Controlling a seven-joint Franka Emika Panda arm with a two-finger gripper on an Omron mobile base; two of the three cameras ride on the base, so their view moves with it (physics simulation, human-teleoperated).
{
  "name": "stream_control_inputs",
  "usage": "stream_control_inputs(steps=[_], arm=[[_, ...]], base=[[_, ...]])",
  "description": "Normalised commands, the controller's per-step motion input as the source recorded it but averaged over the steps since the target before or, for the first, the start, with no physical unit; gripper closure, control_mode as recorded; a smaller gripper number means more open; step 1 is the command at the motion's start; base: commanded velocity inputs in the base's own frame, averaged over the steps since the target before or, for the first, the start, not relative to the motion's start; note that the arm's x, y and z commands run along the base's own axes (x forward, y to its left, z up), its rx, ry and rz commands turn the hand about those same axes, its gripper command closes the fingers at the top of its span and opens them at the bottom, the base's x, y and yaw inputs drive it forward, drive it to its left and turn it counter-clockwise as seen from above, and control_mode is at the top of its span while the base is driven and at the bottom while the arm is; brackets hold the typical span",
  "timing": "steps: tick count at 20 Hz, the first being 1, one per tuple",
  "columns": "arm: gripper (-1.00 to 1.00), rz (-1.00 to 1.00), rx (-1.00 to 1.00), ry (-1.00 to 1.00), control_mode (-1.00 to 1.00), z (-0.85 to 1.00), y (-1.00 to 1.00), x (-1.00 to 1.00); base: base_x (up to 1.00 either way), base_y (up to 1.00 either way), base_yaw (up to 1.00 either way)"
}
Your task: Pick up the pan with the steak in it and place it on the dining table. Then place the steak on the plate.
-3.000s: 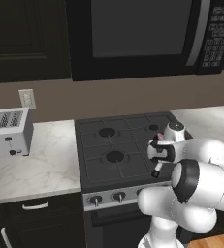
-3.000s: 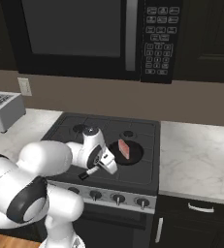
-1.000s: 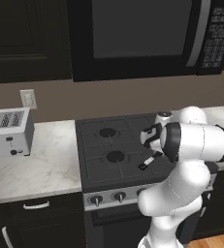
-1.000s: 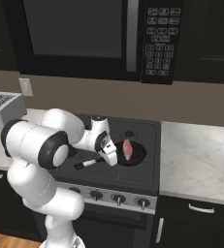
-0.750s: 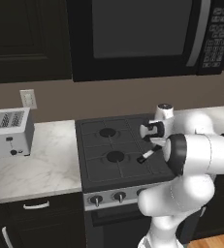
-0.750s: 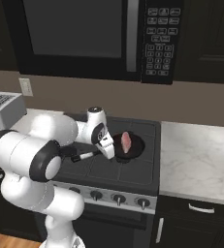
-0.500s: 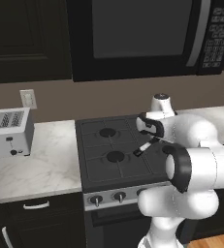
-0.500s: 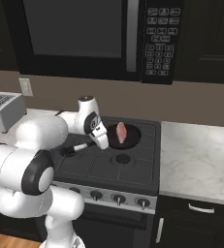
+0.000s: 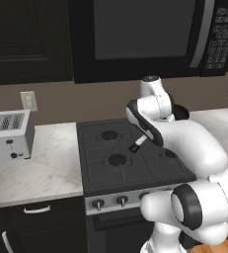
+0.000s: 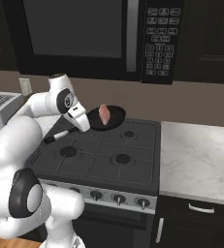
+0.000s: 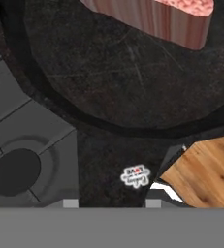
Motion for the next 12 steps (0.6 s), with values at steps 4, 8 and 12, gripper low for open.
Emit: stream_control_inputs(steps=[4,8,12], arm=[[1.0,0.19,-0.1,0.18,-1.0,0.85,0.48,-0.47],[1.0,0.21,-0.03,0.18,-1.0,0.57,0.31,-0.53],[1.0,0.18,0.0,0.08,-1.0,0.28,0.1,-0.79]], base=[[0.0,0.0,0.0],[0.0,0.0,0.0],[0.0,0.0,0.0]])
